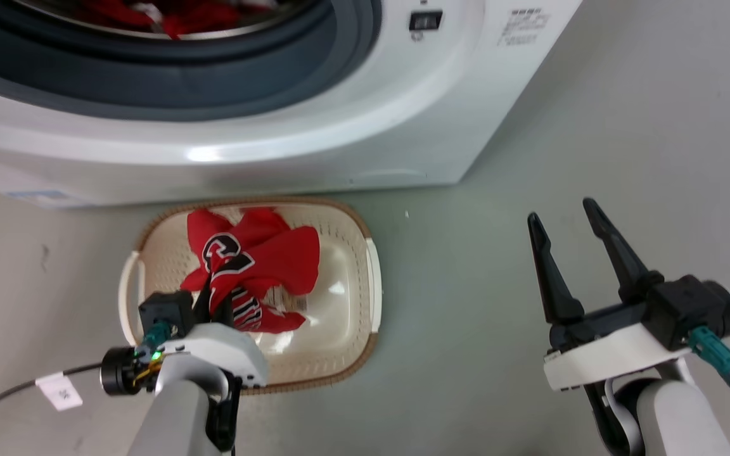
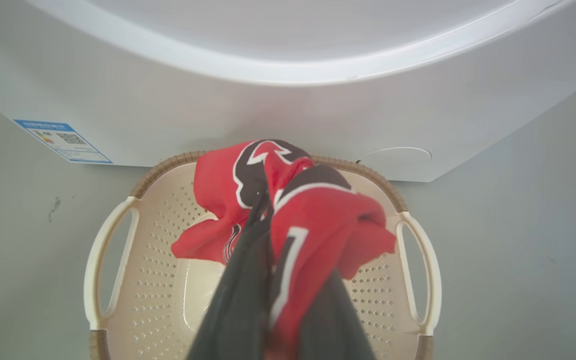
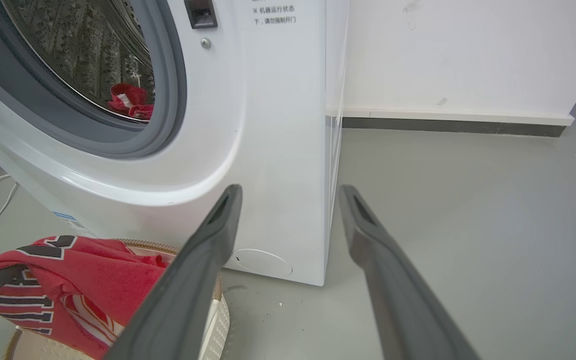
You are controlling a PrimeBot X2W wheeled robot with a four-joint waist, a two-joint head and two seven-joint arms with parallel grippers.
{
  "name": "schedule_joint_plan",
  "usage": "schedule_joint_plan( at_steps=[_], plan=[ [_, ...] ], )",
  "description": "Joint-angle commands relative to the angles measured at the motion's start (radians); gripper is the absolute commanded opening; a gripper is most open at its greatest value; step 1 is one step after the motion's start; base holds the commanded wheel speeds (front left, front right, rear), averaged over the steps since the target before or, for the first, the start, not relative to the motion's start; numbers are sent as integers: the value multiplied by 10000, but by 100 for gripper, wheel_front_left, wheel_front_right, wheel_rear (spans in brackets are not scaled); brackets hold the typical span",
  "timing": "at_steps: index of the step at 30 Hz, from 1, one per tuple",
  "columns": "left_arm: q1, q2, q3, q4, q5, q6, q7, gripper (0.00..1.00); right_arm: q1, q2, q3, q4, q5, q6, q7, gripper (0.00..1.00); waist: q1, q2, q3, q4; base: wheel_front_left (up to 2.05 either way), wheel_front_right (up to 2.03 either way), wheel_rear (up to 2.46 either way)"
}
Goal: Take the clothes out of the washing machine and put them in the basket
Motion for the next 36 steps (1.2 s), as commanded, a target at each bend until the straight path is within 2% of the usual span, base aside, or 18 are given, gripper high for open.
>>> schedule_joint_plan(
  at_steps=[1,9,15,19,26,27,28,29,36],
  plan=[
    [-521,21,56,298,146,-117,-29,0,-379,20,59,-43,-35,-7,-96,100,-2,0,1314,-343,0,0,0],
    [-1730,4,83,1368,511,-321,-29,0,-1037,22,456,21,78,-7,-253,100,-2,0,2730,-754,0,0,0],
    [-2567,-21,215,2602,595,-146,-29,0,-1424,22,701,161,233,-7,-506,100,-2,0,3534,-1089,0,0,0],
    [-3013,192,558,3809,527,32,-27,0,-1657,24,1003,392,428,-7,-717,100,-2,0,3927,-1486,0,0,0],
    [-3439,378,728,4627,509,37,-27,2,-1820,22,1148,677,601,-7,-892,100,-2,0,4009,-1658,0,0,0],
    [-3464,370,690,4712,542,-17,-27,28,-1835,22,1148,738,596,-7,-908,100,-2,0,3938,-1647,0,0,0],
    [-3474,354,614,4855,621,-60,-27,60,-1840,22,1140,803,577,-7,-940,100,-2,0,3824,-1623,0,0,0],
    [-3471,328,609,4966,613,-77,-27,100,-1817,22,1121,848,608,-7,-956,100,-2,0,3665,-1586,0,0,0],
    [-2668,124,547,5007,582,-226,-27,100,-1374,17,939,1280,446,-7,-1051,100,-2,0,1886,-1185,0,0,0]
  ],
)
